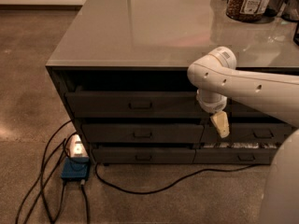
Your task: Close top drawer
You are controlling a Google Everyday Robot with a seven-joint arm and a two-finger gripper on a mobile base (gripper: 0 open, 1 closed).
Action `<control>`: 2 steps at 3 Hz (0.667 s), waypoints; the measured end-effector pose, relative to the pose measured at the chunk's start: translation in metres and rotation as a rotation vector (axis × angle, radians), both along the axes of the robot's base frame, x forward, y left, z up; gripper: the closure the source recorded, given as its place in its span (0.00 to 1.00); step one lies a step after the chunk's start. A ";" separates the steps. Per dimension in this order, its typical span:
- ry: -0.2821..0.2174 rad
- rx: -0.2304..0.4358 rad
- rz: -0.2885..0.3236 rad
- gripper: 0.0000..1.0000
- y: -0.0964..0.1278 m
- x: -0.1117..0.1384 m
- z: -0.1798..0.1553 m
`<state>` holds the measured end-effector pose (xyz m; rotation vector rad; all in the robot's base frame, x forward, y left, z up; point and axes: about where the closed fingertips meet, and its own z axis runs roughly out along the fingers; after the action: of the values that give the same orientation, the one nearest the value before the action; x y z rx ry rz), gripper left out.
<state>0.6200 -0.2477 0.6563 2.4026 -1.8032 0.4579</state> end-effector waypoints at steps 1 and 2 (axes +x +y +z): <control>-0.049 -0.019 -0.107 0.00 -0.028 0.015 -0.007; -0.084 -0.059 -0.184 0.00 -0.052 0.028 -0.008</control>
Offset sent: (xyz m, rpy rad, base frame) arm 0.0713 -0.1021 0.0083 -0.1066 -0.1883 -0.3478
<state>0.6477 -0.2992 0.6486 2.1843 -1.9918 0.5909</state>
